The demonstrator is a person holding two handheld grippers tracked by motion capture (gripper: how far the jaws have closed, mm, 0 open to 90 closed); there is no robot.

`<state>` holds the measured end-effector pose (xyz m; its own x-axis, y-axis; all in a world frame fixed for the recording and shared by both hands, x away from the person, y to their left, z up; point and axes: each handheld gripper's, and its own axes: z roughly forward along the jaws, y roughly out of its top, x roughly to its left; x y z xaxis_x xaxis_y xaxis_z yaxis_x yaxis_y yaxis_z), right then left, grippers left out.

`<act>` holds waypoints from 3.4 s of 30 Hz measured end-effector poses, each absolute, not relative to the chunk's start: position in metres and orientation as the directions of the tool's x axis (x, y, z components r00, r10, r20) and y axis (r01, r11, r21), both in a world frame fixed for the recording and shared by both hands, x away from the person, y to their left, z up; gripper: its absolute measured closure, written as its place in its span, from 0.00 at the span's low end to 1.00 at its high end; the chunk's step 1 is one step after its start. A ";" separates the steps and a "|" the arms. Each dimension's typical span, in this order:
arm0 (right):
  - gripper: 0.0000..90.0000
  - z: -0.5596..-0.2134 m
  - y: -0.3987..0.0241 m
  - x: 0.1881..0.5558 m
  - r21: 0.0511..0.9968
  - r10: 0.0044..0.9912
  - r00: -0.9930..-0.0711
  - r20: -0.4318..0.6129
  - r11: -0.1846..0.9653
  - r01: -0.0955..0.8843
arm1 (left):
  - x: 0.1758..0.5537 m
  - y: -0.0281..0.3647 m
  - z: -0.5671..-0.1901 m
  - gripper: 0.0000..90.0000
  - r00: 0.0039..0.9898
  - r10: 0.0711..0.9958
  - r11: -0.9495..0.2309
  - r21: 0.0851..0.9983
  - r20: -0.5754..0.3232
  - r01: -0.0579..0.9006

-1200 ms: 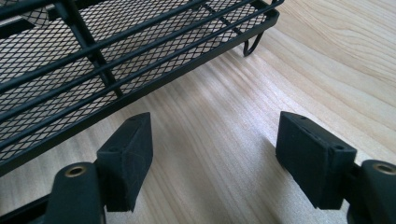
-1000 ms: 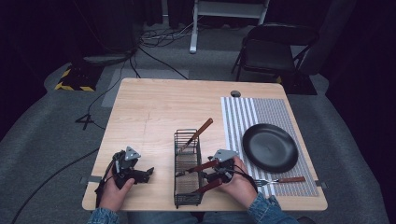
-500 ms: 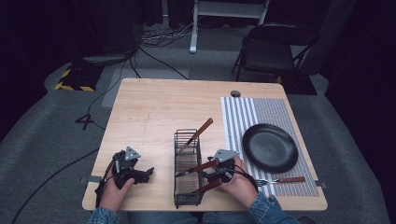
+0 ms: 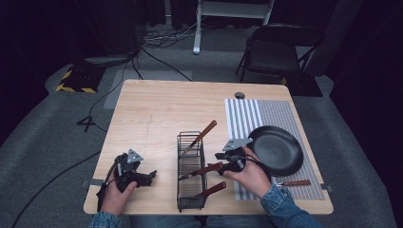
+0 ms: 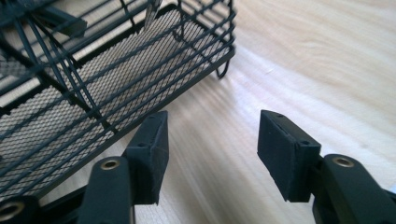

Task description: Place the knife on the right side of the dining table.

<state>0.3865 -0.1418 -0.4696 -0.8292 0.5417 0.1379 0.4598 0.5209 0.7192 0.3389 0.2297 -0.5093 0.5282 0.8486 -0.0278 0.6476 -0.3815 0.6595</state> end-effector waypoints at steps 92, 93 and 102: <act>0.87 -0.344 -0.128 0.424 0.822 0.481 -0.815 0.322 0.285 0.493 | 0.339 0.230 -0.509 0.00 0.528 0.849 -0.381 0.660 -0.028 0.648; 0.87 -0.344 -0.128 0.424 0.822 0.481 -0.815 0.322 0.285 0.493 | 0.339 0.230 -0.509 0.00 0.528 0.849 -0.381 0.660 -0.028 0.648; 0.89 -0.333 -0.129 0.420 0.843 0.474 -0.831 0.292 0.282 0.458 | 0.339 0.230 -0.509 0.00 0.528 0.849 -0.382 0.660 -0.027 0.647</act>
<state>0.4201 -0.1285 -0.3328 -0.8308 0.4735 0.2925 0.4575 0.2818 0.8434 0.3390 0.2297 -0.5093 0.5284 0.8486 -0.0268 0.6471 -0.3821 0.6598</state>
